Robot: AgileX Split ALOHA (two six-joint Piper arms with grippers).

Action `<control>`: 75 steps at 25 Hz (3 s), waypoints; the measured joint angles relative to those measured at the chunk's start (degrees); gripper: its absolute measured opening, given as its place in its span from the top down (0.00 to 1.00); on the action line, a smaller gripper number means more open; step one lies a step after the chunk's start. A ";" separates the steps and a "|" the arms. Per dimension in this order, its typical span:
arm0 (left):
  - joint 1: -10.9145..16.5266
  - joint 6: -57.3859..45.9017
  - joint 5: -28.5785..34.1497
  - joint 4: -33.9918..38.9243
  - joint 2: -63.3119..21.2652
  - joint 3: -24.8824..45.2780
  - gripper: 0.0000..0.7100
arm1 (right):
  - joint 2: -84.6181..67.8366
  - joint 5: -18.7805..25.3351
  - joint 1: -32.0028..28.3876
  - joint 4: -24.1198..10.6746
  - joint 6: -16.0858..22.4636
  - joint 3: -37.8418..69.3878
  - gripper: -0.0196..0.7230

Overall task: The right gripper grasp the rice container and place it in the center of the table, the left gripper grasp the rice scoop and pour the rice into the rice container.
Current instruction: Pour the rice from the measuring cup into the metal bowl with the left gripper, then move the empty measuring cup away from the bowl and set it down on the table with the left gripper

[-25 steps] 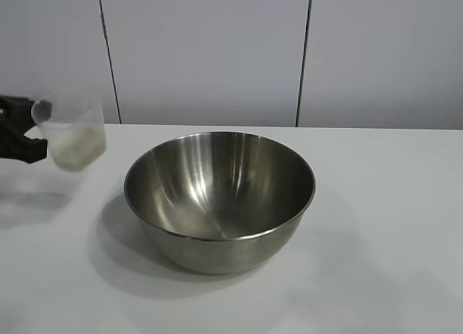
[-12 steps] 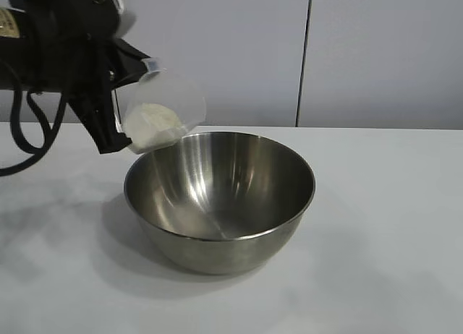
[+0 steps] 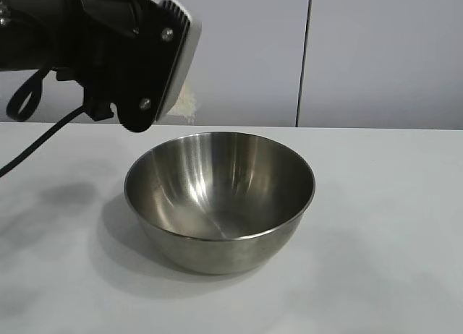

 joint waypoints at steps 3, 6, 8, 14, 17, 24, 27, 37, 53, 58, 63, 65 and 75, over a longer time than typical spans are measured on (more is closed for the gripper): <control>0.00 0.31 0.00 -0.11 0.00 0.00 0.99 | 0.00 0.00 0.00 0.00 0.00 0.00 0.36; 0.00 0.50 -0.11 -0.72 0.00 0.00 0.99 | 0.00 0.07 0.00 0.00 0.00 0.00 0.36; 0.00 0.50 -0.11 -0.93 0.00 0.00 0.99 | 0.00 0.07 0.00 0.00 0.00 0.00 0.36; 0.00 -5.53 -0.22 -2.08 0.00 0.00 0.99 | 0.00 0.07 0.00 0.00 0.00 0.00 0.36; 0.07 -22.46 -2.26 -5.53 0.00 0.00 0.99 | 0.00 0.07 0.00 0.00 0.00 0.00 0.36; 7.46 -75.83 -9.93 -8.42 -0.06 0.00 0.99 | 0.00 0.07 0.00 0.00 0.00 0.00 0.36; 13.31 -95.65 -7.75 -8.40 -0.06 0.00 0.99 | 0.00 0.07 0.00 0.00 0.00 0.00 0.36; 35.05 -148.23 -5.67 21.21 -0.17 10.47 0.99 | 0.00 0.01 0.00 0.00 0.00 0.00 0.36; 44.47 -152.67 -31.77 38.24 19.46 17.78 0.99 | 0.00 0.01 0.00 0.00 0.00 0.00 0.36; 44.47 -147.37 -31.92 38.19 24.75 17.60 0.99 | 0.00 0.01 0.00 0.00 0.00 0.00 0.36; 44.47 -144.21 -32.25 36.80 27.52 17.32 0.99 | 0.00 0.01 0.00 0.00 0.00 0.00 0.36; 44.47 -143.74 -32.40 36.38 28.90 17.32 0.99 | 0.00 0.08 0.00 0.00 0.00 0.00 0.36; 44.47 -144.62 -33.02 36.38 29.73 17.32 0.77 | 0.00 0.08 0.00 0.00 0.00 0.00 0.36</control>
